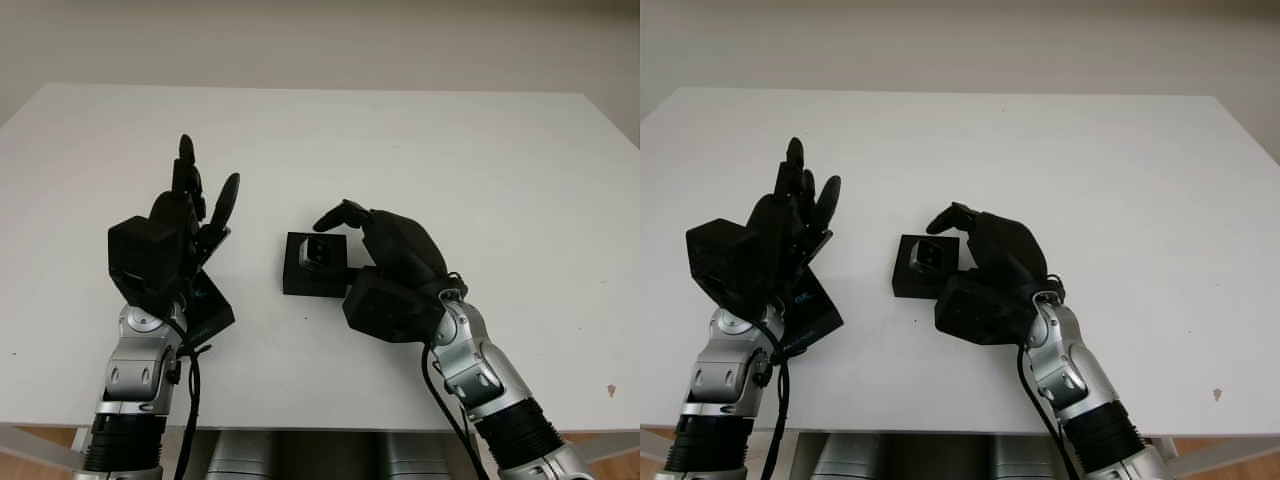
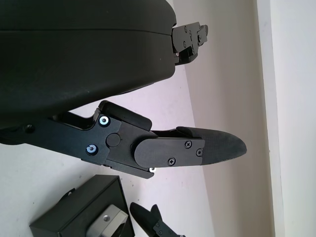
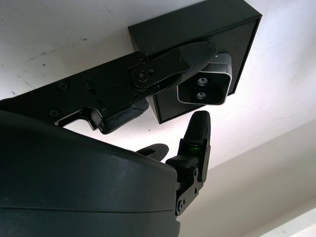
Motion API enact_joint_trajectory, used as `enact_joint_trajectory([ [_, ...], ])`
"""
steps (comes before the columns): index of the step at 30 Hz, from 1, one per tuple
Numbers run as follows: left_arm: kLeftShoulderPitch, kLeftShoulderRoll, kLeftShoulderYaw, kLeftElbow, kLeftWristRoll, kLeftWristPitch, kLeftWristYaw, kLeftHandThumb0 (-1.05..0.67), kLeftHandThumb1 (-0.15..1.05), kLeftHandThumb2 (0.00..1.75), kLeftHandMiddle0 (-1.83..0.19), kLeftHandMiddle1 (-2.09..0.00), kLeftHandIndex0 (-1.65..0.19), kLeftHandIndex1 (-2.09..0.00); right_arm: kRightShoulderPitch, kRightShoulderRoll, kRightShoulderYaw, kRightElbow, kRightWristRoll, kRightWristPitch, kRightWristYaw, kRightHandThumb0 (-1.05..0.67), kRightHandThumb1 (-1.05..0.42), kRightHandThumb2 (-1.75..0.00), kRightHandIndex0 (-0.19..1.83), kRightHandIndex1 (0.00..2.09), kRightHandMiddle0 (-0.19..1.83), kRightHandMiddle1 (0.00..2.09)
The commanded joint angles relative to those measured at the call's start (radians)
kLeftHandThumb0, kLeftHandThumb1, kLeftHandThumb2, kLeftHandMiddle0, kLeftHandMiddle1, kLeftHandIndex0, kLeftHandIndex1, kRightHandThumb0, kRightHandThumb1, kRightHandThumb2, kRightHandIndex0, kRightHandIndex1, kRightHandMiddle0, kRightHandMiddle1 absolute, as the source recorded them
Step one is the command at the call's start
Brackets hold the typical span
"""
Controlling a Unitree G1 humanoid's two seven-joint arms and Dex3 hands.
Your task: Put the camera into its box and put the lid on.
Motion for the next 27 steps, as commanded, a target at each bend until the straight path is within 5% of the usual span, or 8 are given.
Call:
enact_joint_trajectory([
  [1, -0.006, 0.004, 0.001, -0.025, 0.001, 0.002, -0.001, -0.77, 1.05, 0.41, 0.19, 0.0, 0.19, 0.0, 0.001, -0.01, 0.005, -0.004, -0.006, 0.002, -0.002, -0.65, -0.88, -0.05, 0.35, 0.18, 0.36, 0.93],
  [27, -0.004, 0.001, 0.003, -0.018, 0.016, -0.022, 0.016, -0.76, 1.05, 0.41, 0.19, 0.0, 0.19, 0.0, -0.039, -0.03, 0.024, 0.176, -0.026, -0.118, -0.146, -0.52, -0.87, -0.05, 0.45, 0.18, 0.53, 1.0],
])
